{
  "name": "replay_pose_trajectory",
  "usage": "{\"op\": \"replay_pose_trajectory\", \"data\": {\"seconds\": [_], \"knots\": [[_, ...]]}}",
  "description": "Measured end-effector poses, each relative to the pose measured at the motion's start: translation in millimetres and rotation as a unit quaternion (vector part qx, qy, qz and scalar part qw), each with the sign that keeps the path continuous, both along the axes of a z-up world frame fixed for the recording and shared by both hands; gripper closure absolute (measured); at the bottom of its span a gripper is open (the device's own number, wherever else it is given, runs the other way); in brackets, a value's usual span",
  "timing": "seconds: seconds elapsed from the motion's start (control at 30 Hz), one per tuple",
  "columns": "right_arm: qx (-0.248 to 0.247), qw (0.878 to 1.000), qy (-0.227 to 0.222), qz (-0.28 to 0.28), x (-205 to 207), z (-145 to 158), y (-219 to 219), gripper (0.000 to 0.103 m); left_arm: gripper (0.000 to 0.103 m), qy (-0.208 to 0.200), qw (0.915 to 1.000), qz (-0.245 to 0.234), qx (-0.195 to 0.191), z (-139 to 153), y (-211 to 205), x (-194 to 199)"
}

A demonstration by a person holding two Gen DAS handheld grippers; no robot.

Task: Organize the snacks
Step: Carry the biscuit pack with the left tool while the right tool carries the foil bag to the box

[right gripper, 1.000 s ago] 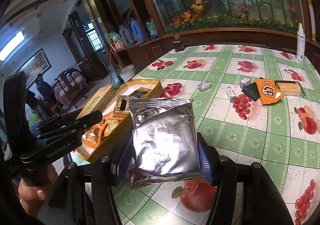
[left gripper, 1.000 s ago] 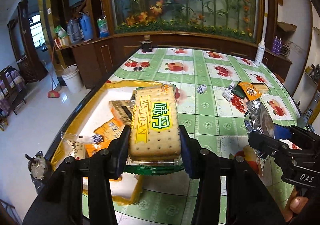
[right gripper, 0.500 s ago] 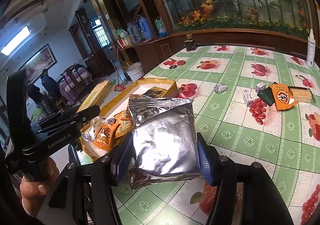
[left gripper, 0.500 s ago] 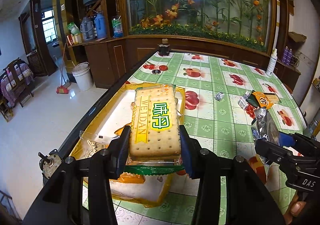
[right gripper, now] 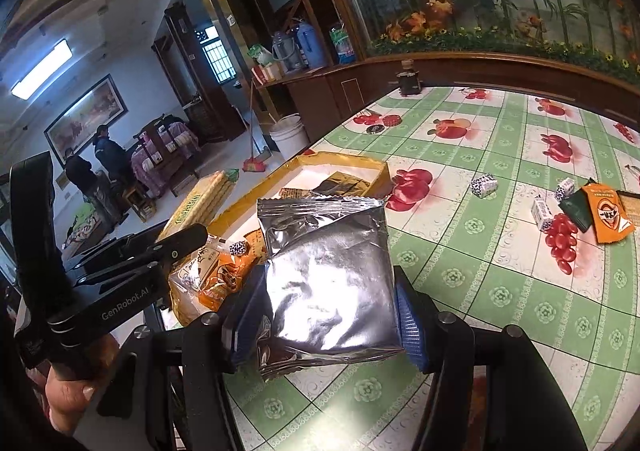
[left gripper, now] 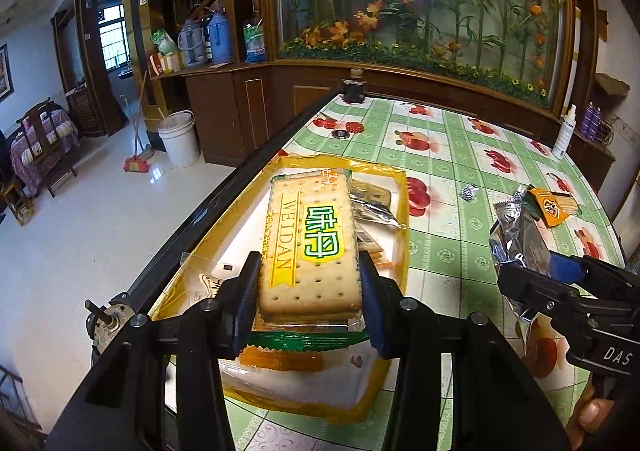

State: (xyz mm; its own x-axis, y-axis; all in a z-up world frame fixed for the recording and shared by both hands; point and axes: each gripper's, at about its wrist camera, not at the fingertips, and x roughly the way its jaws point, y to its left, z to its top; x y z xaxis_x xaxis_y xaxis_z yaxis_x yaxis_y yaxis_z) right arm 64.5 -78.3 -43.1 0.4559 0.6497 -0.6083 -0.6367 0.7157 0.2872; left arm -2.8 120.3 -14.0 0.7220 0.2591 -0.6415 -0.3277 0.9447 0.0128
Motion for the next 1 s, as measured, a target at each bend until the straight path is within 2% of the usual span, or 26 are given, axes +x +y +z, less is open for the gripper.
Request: {"op": "replay_pose_trajectory", "data": {"seconds": [0.63, 1.0], "knots": [[-0.024, 0.998, 0.010, 0.051, 37, -12, 93, 0.042, 0.059, 0.034, 0.9988, 0.031, -0.016, -25, 42, 16], [-0.047, 0.998, 0.026, 0.046, 68, -28, 128, 0.042, 0.059, 0.059, 0.9971, 0.039, -0.028, -44, 60, 35]]}}
